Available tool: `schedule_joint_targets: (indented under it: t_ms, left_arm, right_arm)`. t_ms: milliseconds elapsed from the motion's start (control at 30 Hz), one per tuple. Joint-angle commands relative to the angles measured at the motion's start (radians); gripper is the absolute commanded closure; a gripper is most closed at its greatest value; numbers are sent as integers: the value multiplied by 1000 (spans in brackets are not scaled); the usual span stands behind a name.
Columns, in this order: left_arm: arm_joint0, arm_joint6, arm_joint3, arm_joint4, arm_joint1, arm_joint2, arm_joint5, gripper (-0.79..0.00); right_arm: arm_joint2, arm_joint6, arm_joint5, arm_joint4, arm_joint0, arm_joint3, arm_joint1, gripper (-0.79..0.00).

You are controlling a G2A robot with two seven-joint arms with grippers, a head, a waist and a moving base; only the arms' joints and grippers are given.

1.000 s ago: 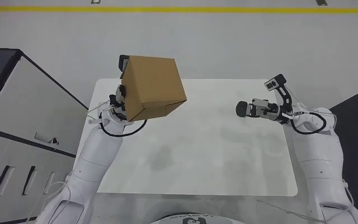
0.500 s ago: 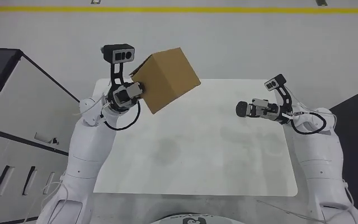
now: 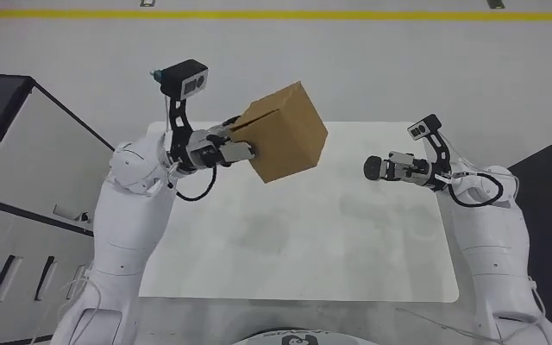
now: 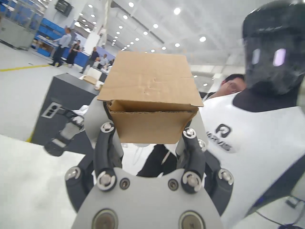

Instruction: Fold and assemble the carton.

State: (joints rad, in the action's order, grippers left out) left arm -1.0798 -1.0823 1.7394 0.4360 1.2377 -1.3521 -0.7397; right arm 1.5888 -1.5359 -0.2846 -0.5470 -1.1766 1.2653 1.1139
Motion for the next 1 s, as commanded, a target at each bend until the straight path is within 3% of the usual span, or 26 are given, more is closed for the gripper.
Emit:
schedule_joint_targets:
  t_ms: [0,233,533,867,967]
  left_arm:
    - [8,61,-5,-149,-8,-5,-59,0]
    - [42,275,-21,-467,-50,0,-273,0]
    - [97,291,84,-675,-91,23,-273,0]
    - [101,293,94,-692,-93,31,-273,0]
    - [83,343,144,-833,-96,-3,-273,0]
  right_arm:
    - [0,0,0,0,0,0,0,-785]
    - [0,0,0,0,0,0,0,-785]
    - [0,0,0,0,0,0,0,-785]
    - [0,0,0,0,0,0,0,-785]
    - [0,0,0,0,0,0,0,-785]
